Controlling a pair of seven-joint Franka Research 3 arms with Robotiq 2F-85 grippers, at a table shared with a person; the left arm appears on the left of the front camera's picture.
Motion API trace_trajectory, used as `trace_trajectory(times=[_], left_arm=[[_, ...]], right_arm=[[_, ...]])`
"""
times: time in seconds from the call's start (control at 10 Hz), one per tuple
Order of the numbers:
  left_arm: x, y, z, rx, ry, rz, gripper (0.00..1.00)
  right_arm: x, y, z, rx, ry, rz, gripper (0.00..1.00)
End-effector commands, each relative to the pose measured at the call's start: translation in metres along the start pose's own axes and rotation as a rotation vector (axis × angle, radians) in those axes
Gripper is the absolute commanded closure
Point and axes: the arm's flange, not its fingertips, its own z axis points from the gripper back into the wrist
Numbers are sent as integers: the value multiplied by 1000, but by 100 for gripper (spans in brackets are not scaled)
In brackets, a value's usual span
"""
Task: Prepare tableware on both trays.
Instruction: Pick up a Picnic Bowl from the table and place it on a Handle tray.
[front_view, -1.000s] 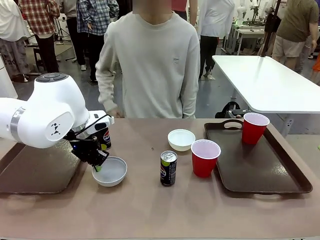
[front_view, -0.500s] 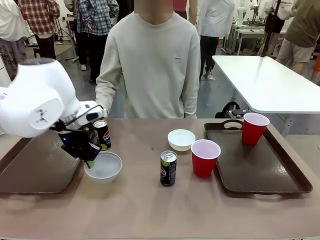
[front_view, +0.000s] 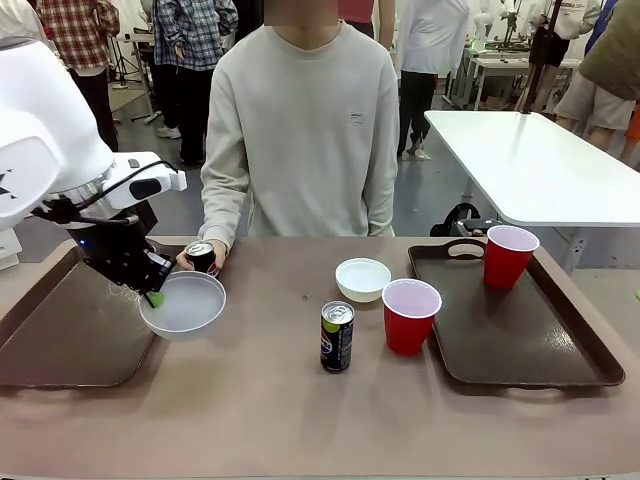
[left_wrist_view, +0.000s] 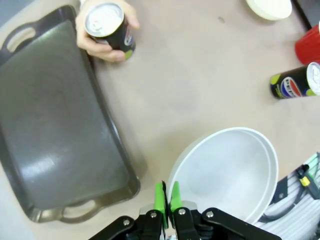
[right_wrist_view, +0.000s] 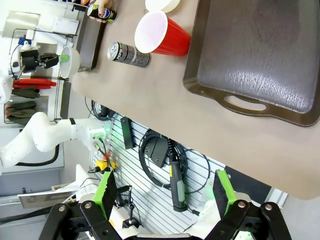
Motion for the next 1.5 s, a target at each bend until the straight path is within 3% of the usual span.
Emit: trace_trajectory(times=[0.0,0.3,0.5,0.6,0.7,0.8,1.0,1.4], left_arm=[[-5,34,-5,3,4,-4,100],[17,116,10,59,-41,83,100],[15,144,16,48,-56,140,100],[-14,141,20,41,22,84,100],[-80,128,27,38,98,-68,100],[-108,131,27,77,83,-104,100],[-101,143,25,84,61,-16,100],[-97,143,16,75,46,4,100]], right_arm=[[0,-1,0,6,-1,1,0],[0,-1,0,6,-1,1,0],[0,-1,0,6,-1,1,0],[0,-1,0,6,-1,1,0],[0,-1,0,6,-1,1,0],[0,-1,0,6,-1,1,0],[0,-1,0,6,-1,1,0],[0,-1,0,6,-1,1,0]])
